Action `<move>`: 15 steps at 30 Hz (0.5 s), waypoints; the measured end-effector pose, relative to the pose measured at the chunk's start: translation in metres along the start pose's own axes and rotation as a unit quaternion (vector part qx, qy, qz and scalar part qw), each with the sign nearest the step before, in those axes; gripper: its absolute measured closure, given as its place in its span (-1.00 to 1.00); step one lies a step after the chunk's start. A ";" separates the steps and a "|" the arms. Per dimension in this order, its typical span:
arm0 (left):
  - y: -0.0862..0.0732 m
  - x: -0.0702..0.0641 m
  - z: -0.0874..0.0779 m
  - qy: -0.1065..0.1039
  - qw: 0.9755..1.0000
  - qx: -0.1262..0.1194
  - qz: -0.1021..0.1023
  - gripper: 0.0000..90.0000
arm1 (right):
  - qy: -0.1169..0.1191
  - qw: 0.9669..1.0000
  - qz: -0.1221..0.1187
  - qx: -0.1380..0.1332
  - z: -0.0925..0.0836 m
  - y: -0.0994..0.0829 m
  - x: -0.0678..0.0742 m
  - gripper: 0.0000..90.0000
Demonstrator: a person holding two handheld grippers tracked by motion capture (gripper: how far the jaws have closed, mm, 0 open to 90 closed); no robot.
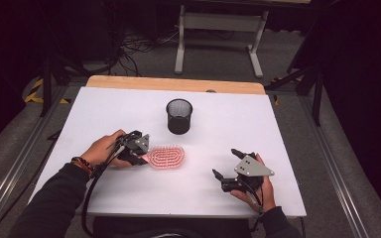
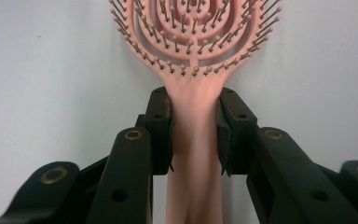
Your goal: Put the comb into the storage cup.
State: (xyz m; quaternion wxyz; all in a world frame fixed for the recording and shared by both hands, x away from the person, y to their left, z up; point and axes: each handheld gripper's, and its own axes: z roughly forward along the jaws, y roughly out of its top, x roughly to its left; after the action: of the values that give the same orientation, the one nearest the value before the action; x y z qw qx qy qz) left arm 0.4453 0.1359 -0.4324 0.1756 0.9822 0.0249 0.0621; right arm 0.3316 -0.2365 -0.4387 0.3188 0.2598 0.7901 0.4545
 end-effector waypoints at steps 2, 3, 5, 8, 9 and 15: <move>-0.004 -0.003 -0.004 0.015 1.000 -0.023 -0.016 0.55 | -0.002 1.000 0.003 -0.004 -0.002 0.001 0.000 -0.74; -0.006 -0.004 -0.006 0.025 0.999 -0.031 -0.017 0.55 | -0.004 1.000 0.003 -0.005 -0.002 0.001 -0.001 -0.75; -0.008 -0.006 -0.010 0.036 0.998 -0.043 -0.023 0.55 | -0.004 1.000 0.005 -0.005 -0.002 0.001 -0.001 -0.75; -0.014 -0.007 -0.016 0.053 0.996 -0.065 -0.031 0.55 | -0.006 1.000 0.007 -0.005 -0.002 0.001 -0.002 -0.75; -0.016 -0.007 -0.018 0.058 0.995 -0.066 -0.037 0.55 | -0.006 1.000 0.008 -0.005 -0.002 0.000 -0.002 -0.74; -0.027 -0.010 -0.021 0.101 0.988 -0.097 -0.063 0.55 | -0.008 1.000 0.012 -0.004 -0.001 0.000 -0.003 -0.73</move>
State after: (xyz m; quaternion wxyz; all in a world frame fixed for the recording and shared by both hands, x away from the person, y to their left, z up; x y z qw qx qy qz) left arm 0.4322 0.1677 -0.4229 0.2703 0.9457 0.0982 0.1517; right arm 0.3327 -0.2393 -0.4379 0.3207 0.2719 0.7825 0.4592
